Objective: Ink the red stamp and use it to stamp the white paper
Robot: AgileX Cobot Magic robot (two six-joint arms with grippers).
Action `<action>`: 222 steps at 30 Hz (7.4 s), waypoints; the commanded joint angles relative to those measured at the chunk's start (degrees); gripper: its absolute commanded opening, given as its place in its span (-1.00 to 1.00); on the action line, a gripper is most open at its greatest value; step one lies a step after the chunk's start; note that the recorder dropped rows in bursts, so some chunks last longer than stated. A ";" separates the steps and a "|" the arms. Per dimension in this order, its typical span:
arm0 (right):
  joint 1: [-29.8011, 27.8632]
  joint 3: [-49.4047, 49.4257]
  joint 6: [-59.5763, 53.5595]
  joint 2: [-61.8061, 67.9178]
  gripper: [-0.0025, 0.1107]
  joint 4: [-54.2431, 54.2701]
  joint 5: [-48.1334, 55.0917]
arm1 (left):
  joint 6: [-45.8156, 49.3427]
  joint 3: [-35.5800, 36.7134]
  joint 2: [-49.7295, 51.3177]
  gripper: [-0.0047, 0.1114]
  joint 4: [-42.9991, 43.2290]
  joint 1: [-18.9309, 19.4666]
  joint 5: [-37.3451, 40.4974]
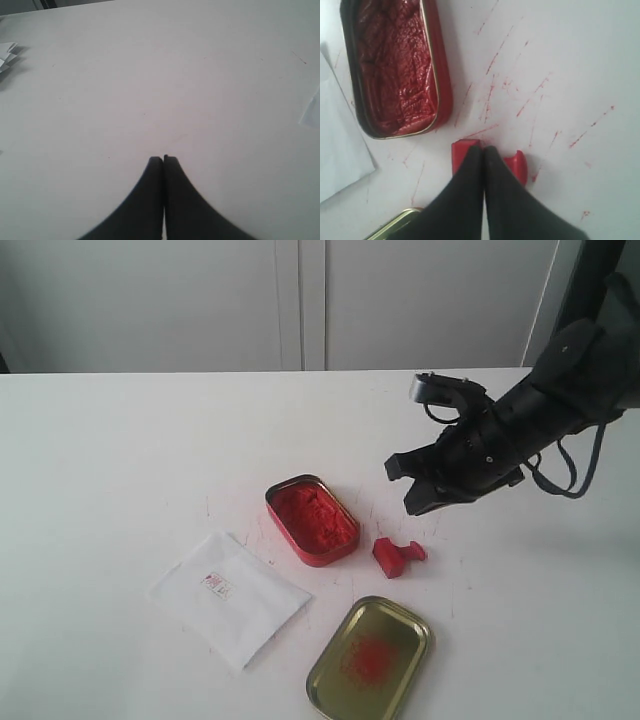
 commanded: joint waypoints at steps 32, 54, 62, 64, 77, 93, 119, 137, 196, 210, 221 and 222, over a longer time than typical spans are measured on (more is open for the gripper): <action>5.00 7.20 24.68 -10.77 -0.96 -24.31 -0.43 | -0.22 0.15 -0.02 -0.92 -0.21 -0.18 0.14; 1.42 18.59 30.71 -23.60 -0.96 -32.95 -5.40 | -0.22 0.15 -0.02 -0.92 -0.21 -0.18 0.14; -2.77 18.81 28.98 -25.09 -0.96 -32.95 -0.31 | -0.22 0.15 -0.02 -0.92 -0.21 -0.18 0.14; -3.96 18.81 28.62 -25.09 -0.96 -32.85 0.24 | -0.22 0.15 -0.02 -0.92 -0.21 -0.18 0.14; -10.53 18.81 21.00 -25.09 -0.96 -24.80 2.42 | -0.22 0.15 -0.02 -0.92 -0.21 -0.18 0.14; -13.86 19.90 21.35 -34.86 -0.96 -30.61 2.63 | -0.22 0.15 -0.02 -0.92 -0.21 -0.18 0.14; -13.86 21.48 24.47 -46.91 -0.96 -34.26 7.99 | -0.22 0.15 -0.02 -0.92 -0.21 -0.18 0.14; -13.86 21.48 24.12 -71.35 -0.96 -34.49 6.95 | -0.22 0.15 -0.02 -0.92 -0.21 -0.18 0.14; -13.86 21.48 24.12 -93.58 -0.96 -34.38 -0.70 | -0.22 0.15 -0.02 -0.92 -0.21 -0.18 0.14; -13.86 21.57 24.12 -97.92 -0.96 -34.38 -0.46 | -0.22 0.15 -0.02 -0.92 -0.21 -0.18 0.14; -13.86 21.57 24.12 -106.76 -0.96 -34.24 -0.46 | -0.22 0.15 -0.02 -0.92 -0.21 -0.18 0.14; -13.86 21.57 24.12 -107.59 -0.96 -34.24 -0.46 | -0.22 0.15 -0.02 -0.92 -0.21 -0.18 0.14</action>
